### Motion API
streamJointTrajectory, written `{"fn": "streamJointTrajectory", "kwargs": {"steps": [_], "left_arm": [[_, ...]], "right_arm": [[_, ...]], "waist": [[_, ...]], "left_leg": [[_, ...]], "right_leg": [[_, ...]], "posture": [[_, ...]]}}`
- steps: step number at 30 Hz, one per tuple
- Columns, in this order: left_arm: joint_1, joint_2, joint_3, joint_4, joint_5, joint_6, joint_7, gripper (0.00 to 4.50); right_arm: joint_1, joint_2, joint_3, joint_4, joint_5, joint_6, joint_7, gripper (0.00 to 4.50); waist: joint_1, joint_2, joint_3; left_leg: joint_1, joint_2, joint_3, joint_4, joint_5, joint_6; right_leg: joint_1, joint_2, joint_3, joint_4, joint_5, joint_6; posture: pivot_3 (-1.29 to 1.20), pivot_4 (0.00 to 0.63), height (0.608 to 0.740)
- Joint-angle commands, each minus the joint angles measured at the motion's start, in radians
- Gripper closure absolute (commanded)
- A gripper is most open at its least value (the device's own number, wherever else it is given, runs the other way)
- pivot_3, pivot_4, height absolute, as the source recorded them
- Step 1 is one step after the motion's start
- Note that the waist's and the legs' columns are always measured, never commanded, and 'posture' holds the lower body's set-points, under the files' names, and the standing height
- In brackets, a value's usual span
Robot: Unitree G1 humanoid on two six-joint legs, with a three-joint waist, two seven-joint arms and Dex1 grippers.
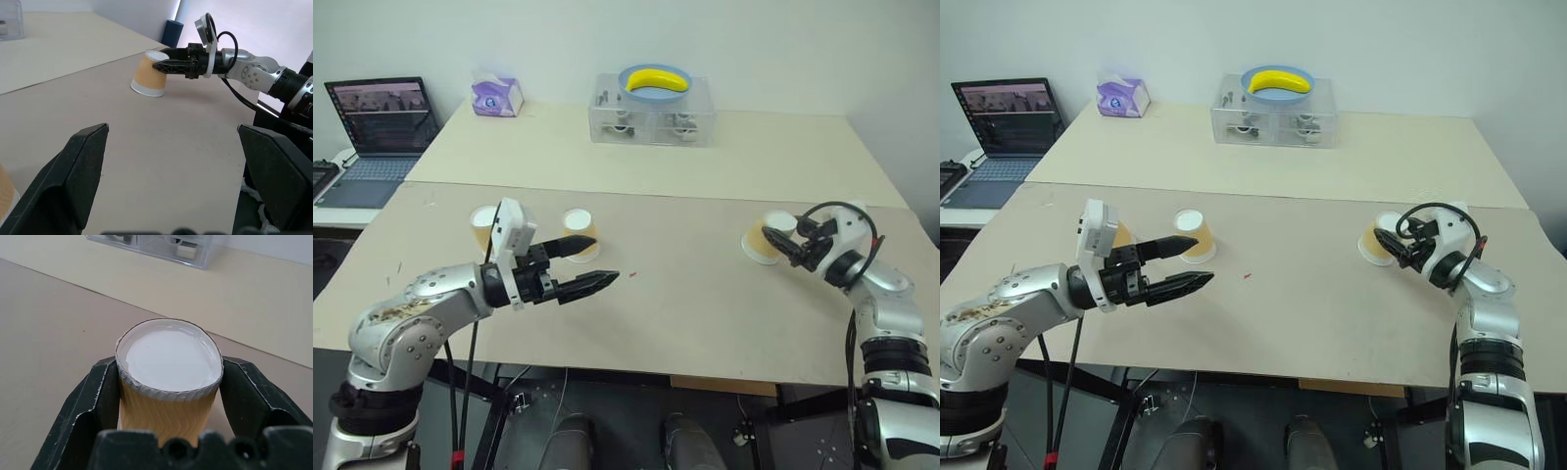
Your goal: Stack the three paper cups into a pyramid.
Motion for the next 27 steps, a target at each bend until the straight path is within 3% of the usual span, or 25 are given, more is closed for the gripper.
{"fn": "streamJointTrajectory", "kwargs": {"steps": [1, 11, 27], "left_arm": [[0.017, 0.031, 0.046, -0.041, -0.02, -0.001, -0.011, 0.0], [0.101, 0.136, 0.086, -0.029, 0.014, -0.012, -0.081, 0.0], [0.098, 0.11, 0.075, -0.041, 0.036, -0.024, -0.072, 0.0]], "right_arm": [[-0.032, -0.001, -0.003, -0.044, -0.001, -0.02, -0.01, 1.8], [-0.096, 0.064, 0.096, -0.337, 0.146, 0.19, 0.158, 1.8], [-0.095, 0.088, 0.284, -0.36, 0.07, 0.162, 0.346, 1.8]], "waist": [[-0.002, 0.0, 0.0], [-0.021, 0.001, 0.001], [-0.016, 0.001, 0.002]], "left_leg": [[0.0, 0.0, 0.0, 0.0, 0.0, 0.0], [-0.001, 0.001, 0.001, 0.0, 0.0, 0.0], [-0.002, 0.0, 0.001, 0.0, 0.0, 0.0]], "right_leg": [[0.0, 0.0, 0.0, 0.0, 0.0, 0.0], [-0.004, 0.001, 0.001, 0.003, 0.0, 0.0], [-0.005, 0.0, 0.001, 0.003, 0.0, 0.0]], "posture": [[0.0, 0.15, 0.694], [0.0, 0.15, 0.694], [0.0, 0.15, 0.694]]}}
